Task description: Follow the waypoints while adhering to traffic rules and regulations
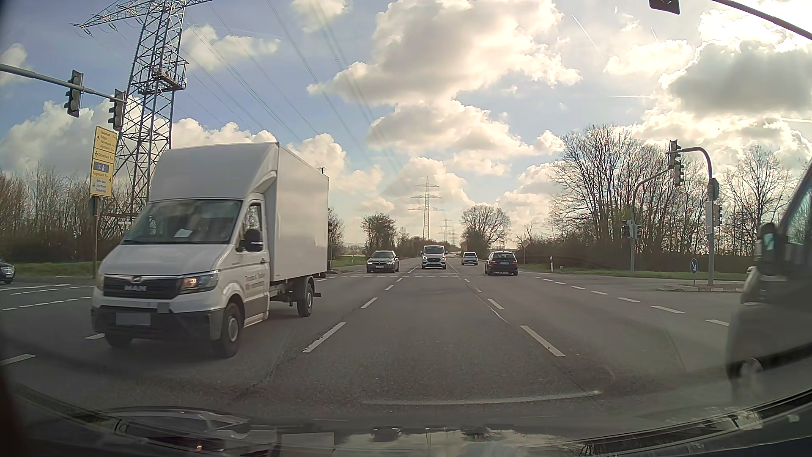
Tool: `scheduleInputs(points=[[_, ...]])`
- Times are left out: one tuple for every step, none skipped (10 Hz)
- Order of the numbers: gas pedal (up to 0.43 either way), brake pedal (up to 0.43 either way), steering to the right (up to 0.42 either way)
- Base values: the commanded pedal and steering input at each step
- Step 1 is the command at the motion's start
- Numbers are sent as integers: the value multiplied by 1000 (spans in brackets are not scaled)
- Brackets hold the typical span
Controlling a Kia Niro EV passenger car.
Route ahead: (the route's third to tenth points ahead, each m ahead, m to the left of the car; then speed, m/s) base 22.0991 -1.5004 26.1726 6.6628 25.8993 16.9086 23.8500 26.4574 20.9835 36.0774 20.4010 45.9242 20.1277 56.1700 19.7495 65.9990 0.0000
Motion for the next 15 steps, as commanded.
scheduleInputs(points=[[0,280,-1],[0,287,-1],[0,287,-1],[0,280,-1],[0,280,-1],[0,287,-1],[0,287,-1],[0,287,-1],[0,287,-1],[0,287,-1],[0,287,-1],[0,280,-1],[0,280,-1],[0,287,-1],[0,287,-1]])
